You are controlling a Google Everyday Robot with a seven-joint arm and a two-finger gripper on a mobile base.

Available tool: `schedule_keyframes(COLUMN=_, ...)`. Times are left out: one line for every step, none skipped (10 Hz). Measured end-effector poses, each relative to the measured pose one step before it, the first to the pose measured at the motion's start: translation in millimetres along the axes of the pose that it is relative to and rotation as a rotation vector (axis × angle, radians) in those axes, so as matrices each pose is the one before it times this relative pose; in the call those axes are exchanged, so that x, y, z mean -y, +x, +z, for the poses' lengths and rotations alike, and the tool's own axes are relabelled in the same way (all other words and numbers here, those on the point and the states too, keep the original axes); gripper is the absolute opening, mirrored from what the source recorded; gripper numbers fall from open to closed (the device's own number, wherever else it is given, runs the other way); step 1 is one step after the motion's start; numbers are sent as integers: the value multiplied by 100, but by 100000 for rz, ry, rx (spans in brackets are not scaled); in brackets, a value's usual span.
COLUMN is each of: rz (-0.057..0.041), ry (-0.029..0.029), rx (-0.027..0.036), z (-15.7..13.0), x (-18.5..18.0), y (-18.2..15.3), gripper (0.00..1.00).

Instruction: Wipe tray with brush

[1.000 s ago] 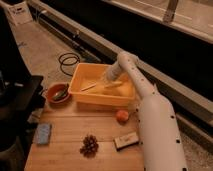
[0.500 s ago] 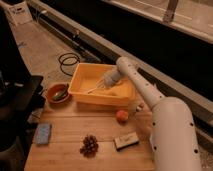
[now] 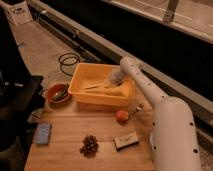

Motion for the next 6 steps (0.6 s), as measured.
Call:
schedule_keyframes(rz=2663, ry=1210, rx=-2448, z=376, x=948, y=319, gripper=0)
schedule_keyframes(rz=1569, ry=488, rx=-1546, z=364, x=443, y=22, gripper=0)
schedule_keyframes(rz=1100, ry=679, rx=-303, z=226, x=479, y=-114, gripper=0)
schedule_keyframes(rz=353, ry=103, rx=474, z=364, x=44, y=-183, gripper=0)
schedule_keyframes(rz=-305, ry=-487, rx=1317, z=332, x=-287, y=-702, gripper=0)
schedule_keyframes(rz=-913, ry=-1234, rx=1965, z=294, x=-1039, y=-934, gripper=0)
